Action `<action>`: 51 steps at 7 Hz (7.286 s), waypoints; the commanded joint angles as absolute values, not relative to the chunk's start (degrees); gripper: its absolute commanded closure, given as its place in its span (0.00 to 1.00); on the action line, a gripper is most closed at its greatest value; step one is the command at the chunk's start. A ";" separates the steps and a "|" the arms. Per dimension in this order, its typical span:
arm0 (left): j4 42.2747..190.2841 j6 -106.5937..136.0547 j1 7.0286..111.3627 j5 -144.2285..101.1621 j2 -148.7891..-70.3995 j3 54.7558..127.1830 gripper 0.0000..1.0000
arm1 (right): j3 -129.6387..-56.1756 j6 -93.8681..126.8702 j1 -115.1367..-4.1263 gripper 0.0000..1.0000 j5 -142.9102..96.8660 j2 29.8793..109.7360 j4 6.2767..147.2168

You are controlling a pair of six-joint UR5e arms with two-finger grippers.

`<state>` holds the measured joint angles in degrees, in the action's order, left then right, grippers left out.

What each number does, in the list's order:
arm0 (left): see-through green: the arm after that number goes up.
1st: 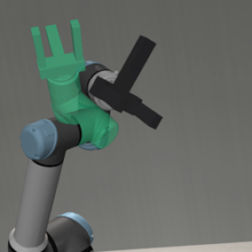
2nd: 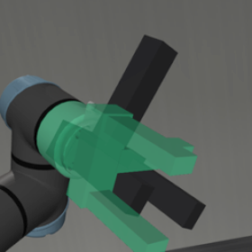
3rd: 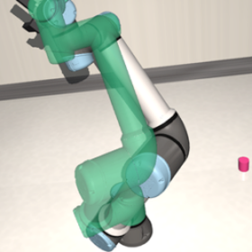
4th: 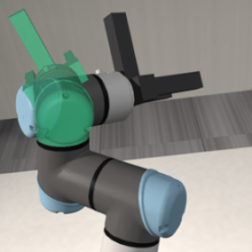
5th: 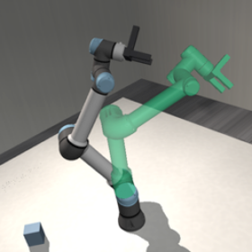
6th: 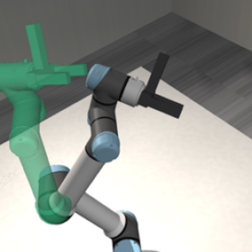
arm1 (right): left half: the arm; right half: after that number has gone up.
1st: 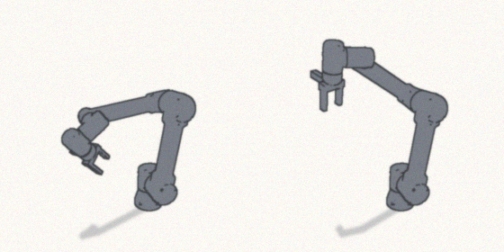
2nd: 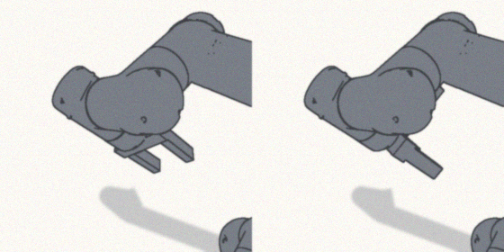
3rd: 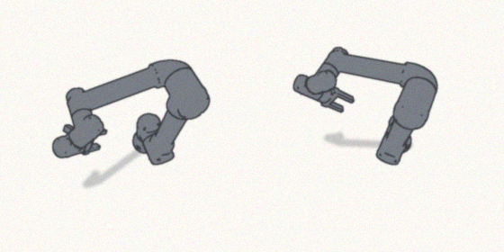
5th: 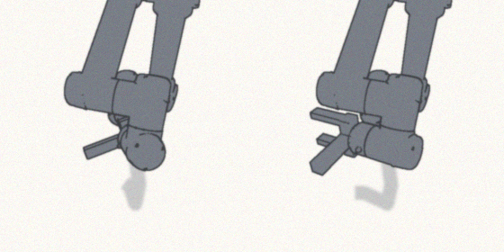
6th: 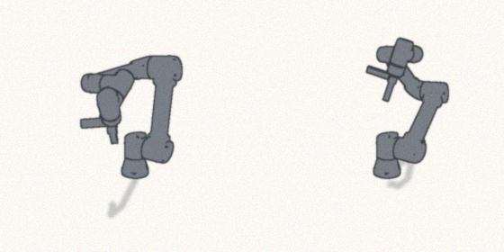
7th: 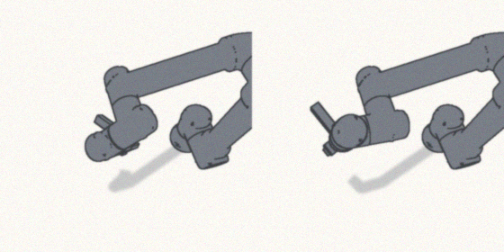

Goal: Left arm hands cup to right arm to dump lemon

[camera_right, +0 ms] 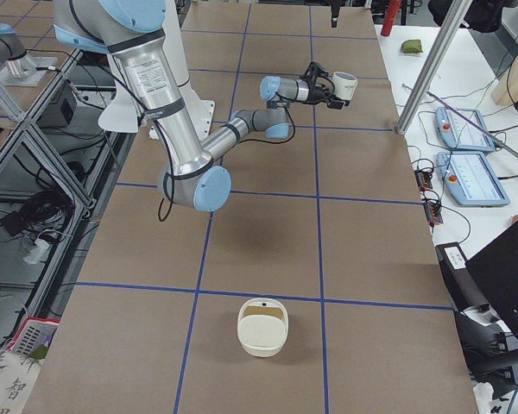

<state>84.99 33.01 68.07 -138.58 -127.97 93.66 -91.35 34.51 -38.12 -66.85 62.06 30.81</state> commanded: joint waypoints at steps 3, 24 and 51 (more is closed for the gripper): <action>83.14 1.21 76.62 -133.95 -114.90 91.77 0.00 | -104.90 37.00 -52.70 0.75 -90.48 76.32 39.90; 83.23 -10.29 81.74 -133.94 -108.90 91.93 0.00 | -69.88 121.95 -60.21 1.00 -85.61 113.73 -55.34; 83.23 -10.20 81.47 -133.86 -110.57 90.00 0.00 | -62.91 123.14 -60.38 1.00 -85.33 109.16 -66.49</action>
<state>83.20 -10.19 81.53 -133.86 -110.66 90.11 -61.28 135.18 -60.34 -82.95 108.89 -69.90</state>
